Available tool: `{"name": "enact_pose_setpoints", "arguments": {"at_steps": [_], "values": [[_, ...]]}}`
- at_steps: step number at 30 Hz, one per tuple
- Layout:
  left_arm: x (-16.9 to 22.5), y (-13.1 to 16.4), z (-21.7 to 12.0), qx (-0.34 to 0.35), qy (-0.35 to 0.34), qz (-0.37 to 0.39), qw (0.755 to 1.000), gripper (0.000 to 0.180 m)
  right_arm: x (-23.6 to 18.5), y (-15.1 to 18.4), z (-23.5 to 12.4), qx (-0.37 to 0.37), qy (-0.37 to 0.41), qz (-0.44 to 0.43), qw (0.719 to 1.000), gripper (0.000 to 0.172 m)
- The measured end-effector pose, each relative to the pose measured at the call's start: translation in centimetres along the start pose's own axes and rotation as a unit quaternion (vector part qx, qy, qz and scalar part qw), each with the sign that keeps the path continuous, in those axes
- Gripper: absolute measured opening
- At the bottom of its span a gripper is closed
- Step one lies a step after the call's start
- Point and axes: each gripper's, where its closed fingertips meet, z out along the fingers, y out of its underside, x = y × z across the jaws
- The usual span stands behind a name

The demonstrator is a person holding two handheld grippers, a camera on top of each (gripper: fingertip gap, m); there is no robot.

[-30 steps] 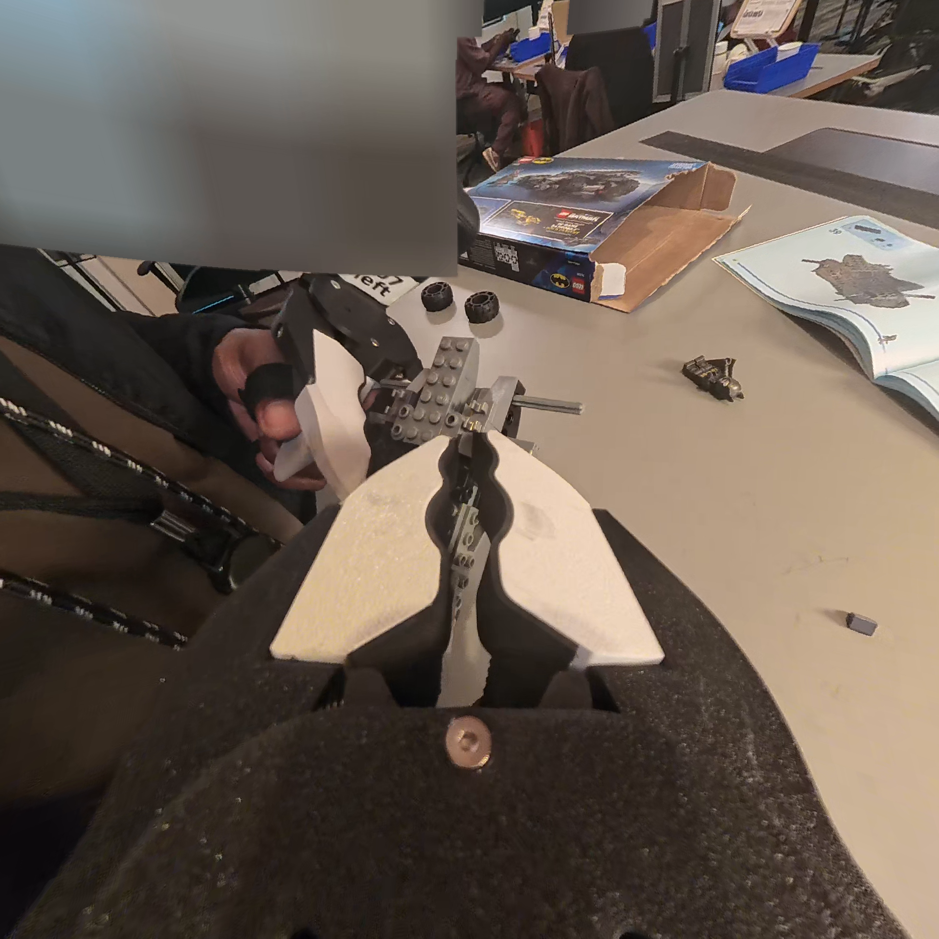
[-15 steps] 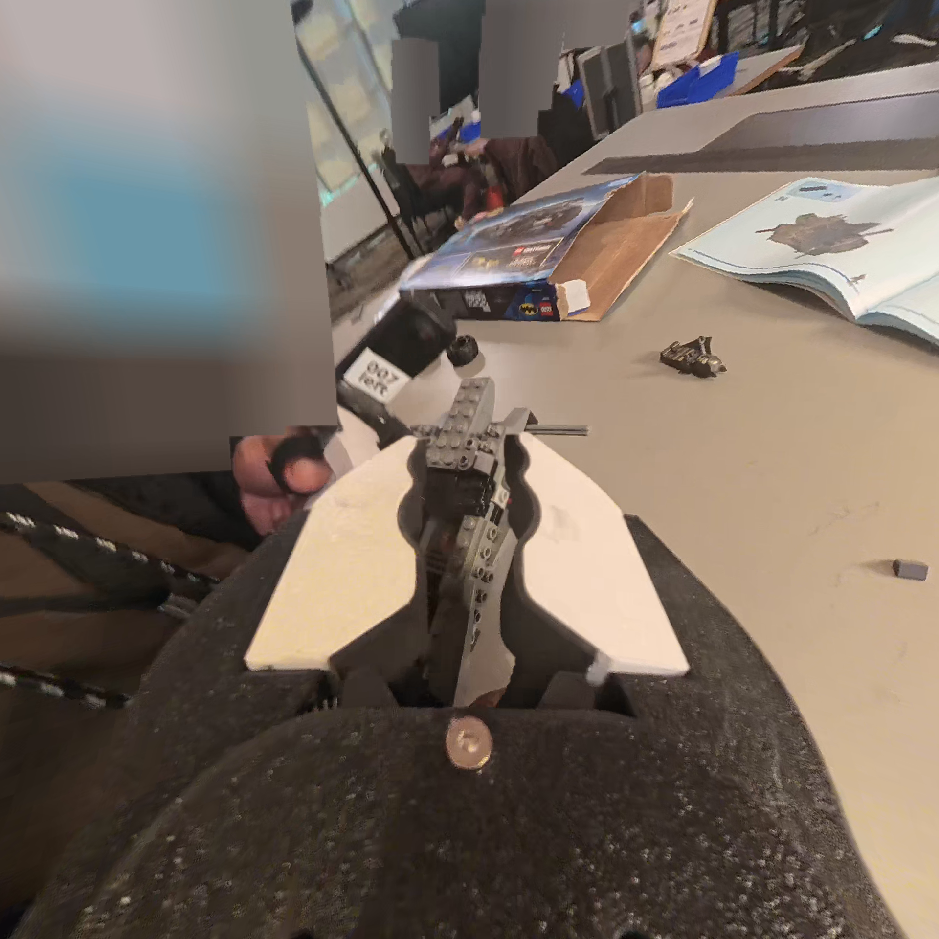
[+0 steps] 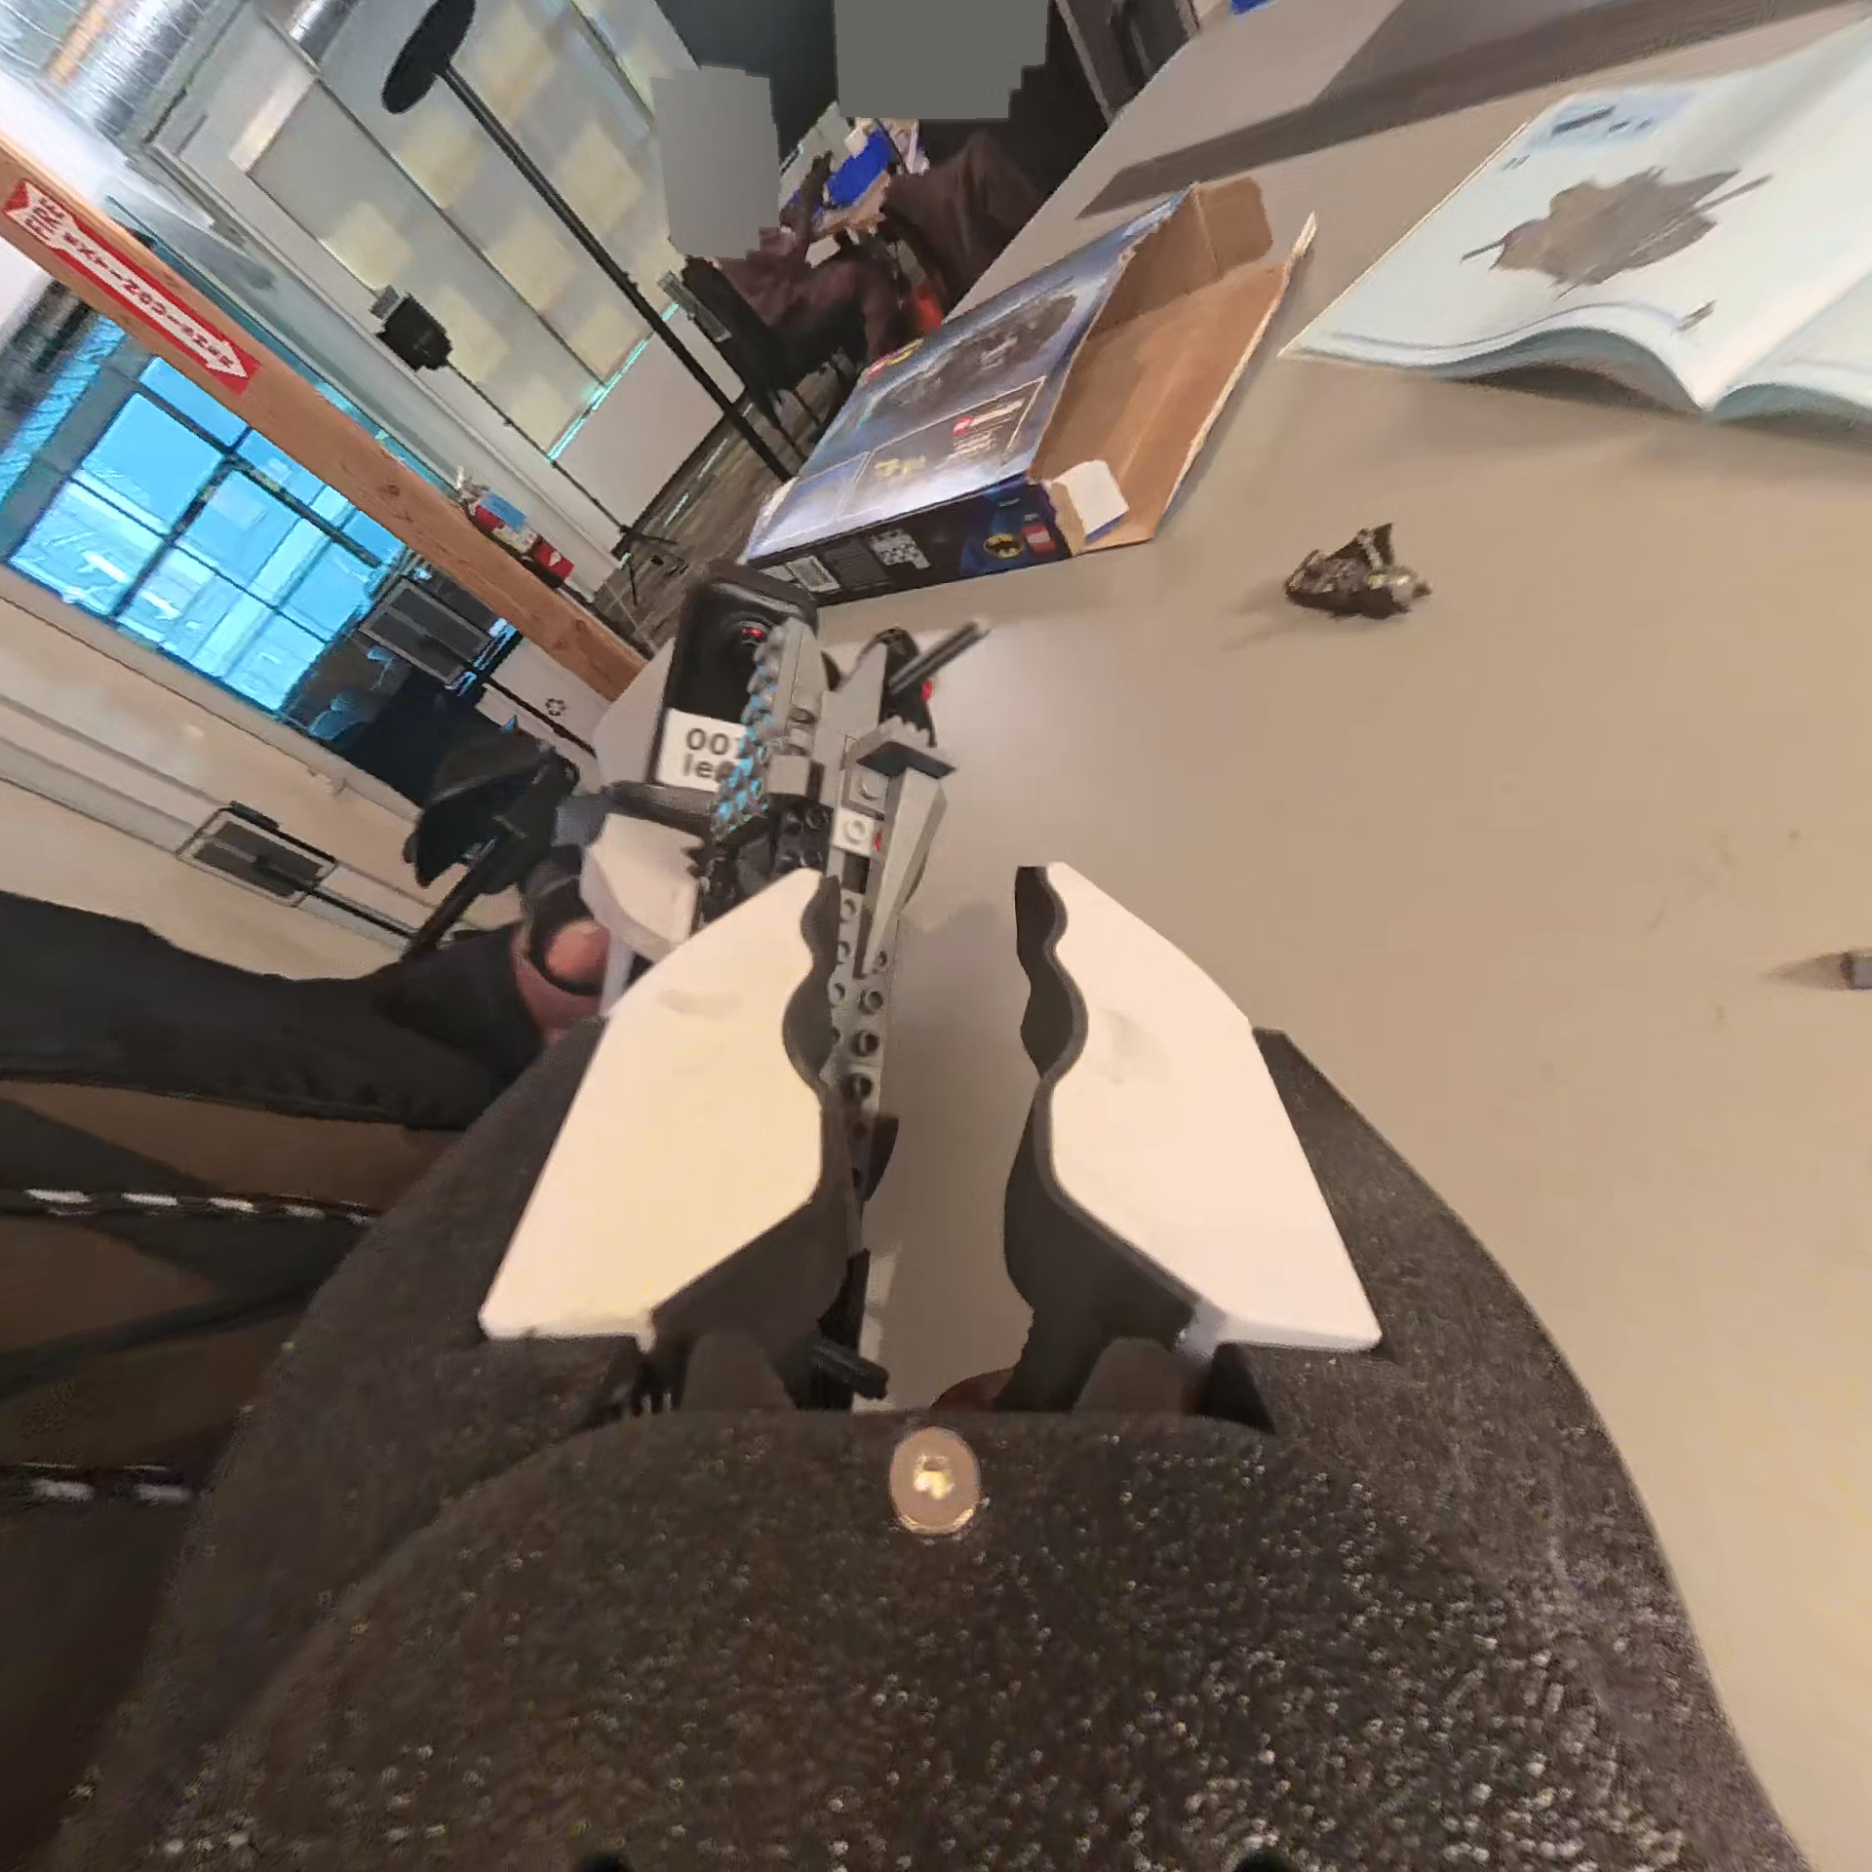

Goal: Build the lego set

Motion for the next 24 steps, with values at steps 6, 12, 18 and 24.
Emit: {"name": "enact_pose_setpoints", "arguments": {"at_steps": [6, 12, 18, 24], "values": [[2.2, -0.9, -1.8, 0.026, 0.097, 0.035, 0.994, 0.034, -3.8, -0.5, 0.9, -0.030, -0.054, 0.018, 0.998, 0.039], [3.6, -0.8, -2.0, 0.017, 0.140, 0.047, 0.989, 0.034, -5.8, -1.1, 1.7, -0.026, -0.079, 0.019, 0.996, 0.039], [4.3, -0.6, -1.7, 0.017, 0.167, 0.048, 0.985, 0.034, -6.6, -1.6, 1.8, -0.014, -0.084, 0.020, 0.996, 0.039], [4.4, -0.3, -1.7, 0.011, 0.165, 0.057, 0.985, 0.034, -6.9, -1.8, 1.7, -0.007, -0.087, 0.027, 0.996, 0.042]]}}
